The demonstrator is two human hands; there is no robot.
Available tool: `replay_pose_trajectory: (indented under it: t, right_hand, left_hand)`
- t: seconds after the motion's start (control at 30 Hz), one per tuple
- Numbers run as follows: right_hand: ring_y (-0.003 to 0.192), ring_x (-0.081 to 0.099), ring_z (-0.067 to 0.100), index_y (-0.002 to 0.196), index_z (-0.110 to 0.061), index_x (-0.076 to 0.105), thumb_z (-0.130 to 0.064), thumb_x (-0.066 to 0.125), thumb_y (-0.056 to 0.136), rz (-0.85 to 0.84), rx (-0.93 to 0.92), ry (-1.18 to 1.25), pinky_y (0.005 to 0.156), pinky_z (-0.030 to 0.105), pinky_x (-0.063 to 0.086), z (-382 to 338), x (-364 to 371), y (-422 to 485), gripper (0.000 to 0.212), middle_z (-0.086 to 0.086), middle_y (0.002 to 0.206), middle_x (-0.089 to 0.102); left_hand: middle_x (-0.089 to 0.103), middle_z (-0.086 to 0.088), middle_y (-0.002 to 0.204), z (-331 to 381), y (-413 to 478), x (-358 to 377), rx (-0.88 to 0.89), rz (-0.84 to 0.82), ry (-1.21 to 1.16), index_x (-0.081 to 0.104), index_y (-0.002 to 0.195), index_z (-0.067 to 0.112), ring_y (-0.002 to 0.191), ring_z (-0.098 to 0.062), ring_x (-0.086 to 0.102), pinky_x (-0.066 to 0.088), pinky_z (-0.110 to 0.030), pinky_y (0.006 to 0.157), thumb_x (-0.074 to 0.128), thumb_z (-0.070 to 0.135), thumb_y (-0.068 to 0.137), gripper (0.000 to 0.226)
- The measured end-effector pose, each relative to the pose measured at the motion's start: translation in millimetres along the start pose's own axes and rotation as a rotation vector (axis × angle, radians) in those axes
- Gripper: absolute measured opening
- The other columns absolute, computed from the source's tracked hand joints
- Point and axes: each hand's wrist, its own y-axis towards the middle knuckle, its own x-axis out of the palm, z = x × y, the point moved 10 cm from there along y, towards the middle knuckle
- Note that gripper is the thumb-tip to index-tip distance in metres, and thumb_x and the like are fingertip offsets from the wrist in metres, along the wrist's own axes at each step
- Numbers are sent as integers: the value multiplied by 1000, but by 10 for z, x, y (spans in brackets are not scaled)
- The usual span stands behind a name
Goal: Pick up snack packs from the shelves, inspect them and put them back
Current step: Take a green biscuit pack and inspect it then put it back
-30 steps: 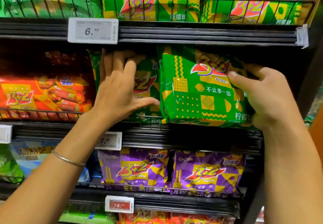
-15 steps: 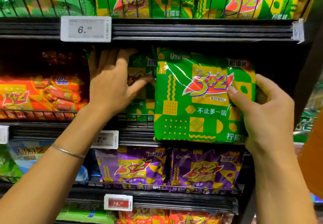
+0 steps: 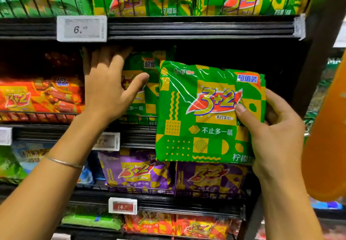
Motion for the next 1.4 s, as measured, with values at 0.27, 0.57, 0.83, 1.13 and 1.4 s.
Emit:
replay_pose_trajectory:
  t: [0.27, 0.57, 0.83, 1.13, 1.4]
  right_hand:
    - [102, 77, 16, 132, -22, 67, -10, 83, 86, -12, 38, 41, 84, 42, 64, 71, -71, -103, 51, -2, 114, 78]
    - [101, 77, 15, 130, -23, 68, -7, 83, 85, -13, 88, 59, 82, 37, 65, 187, -188, -231, 50, -3, 113, 79]
    - [97, 78, 19, 129, -18, 69, -3, 82, 84, 68, 155, 42, 81, 42, 66, 183, -231, -519, 49, -1, 108, 80]
    - [95, 79, 24, 127, -18, 69, -5, 79, 87, 108, 233, 50, 77, 45, 66, 210, -127, -931, 44, 1, 107, 80]
    - [94, 79, 21, 123, -20, 70, -3, 80, 87, 95, 226, 75, 73, 38, 65, 299, 132, -878, 41, 0, 106, 81]
  left_hand:
    - [54, -23, 92, 44, -27, -147, -81, -6, 30, 52, 121, 5, 89, -42, 52, 36, -50, 77, 42, 59, 101, 58]
    - [67, -24, 120, -142, -239, 375, -142, -593, 64, 52, 143, 17, 109, -47, 63, 54, -52, 90, 68, 57, 91, 67]
    - [70, -11, 130, -139, -351, 251, -163, -640, -175, 65, 136, 16, 122, -33, 64, 48, -35, 99, 87, 29, 83, 59]
    - [43, -15, 161, -353, -168, 546, -169, -911, -38, -4, 165, 39, 142, -39, 49, 45, -44, 112, 91, 56, 69, 136]
    - [52, -8, 154, -264, -58, 604, 65, -947, 358, 32, 151, 32, 135, -34, 55, 50, -51, 103, 64, 94, 60, 115]
